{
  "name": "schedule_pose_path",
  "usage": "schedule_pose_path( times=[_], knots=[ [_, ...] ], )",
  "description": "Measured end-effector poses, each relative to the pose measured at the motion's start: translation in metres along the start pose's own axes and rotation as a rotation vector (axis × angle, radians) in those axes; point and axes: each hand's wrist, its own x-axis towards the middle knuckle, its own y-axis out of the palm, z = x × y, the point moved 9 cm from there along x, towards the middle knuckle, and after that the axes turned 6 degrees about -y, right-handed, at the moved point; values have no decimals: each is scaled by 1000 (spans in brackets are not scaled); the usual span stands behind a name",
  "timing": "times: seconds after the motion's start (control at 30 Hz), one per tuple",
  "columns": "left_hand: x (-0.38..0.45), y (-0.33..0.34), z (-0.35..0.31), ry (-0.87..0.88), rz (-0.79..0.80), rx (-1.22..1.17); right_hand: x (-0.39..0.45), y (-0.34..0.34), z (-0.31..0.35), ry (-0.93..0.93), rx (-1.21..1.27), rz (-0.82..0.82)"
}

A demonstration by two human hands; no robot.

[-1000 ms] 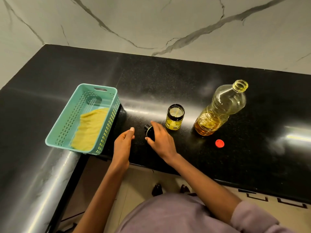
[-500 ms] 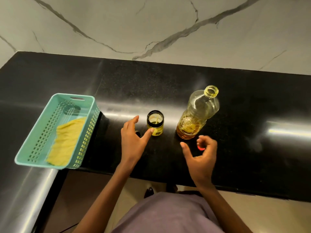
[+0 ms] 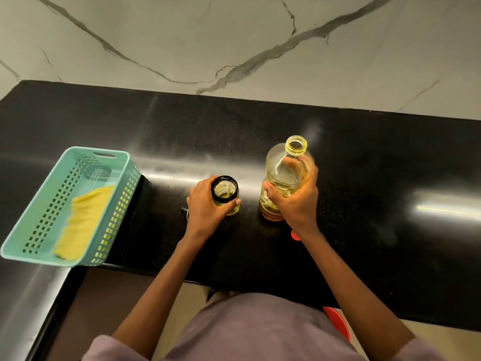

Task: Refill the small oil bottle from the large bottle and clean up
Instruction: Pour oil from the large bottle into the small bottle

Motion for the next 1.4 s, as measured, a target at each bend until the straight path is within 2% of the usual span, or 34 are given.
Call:
schedule_pose_path(
  times=[0.13, 0.23, 0.4, 0.53, 0.7, 0.97, 1.4],
  knots=[
    [1, 3, 2, 2, -5, -35, 9, 5, 15, -74, -96, 34],
    [2, 4, 3, 1, 4, -50, 15, 11, 26, -193, -233, 145],
    [3, 4, 4, 21, 26, -73, 18, 21, 51, -480, -692, 289],
    [5, 6, 6, 30, 43, -81, 20, 30, 52, -625, -927, 415],
    [5, 7, 7, 49, 48, -101, 20, 37, 38, -632, -1133, 579],
    [5, 6, 6, 55, 52, -117, 12, 52, 30, -623, -1243, 737],
    [5, 6, 7, 42, 68, -128, 19, 60, 36, -632, -1341, 827]
  ],
)
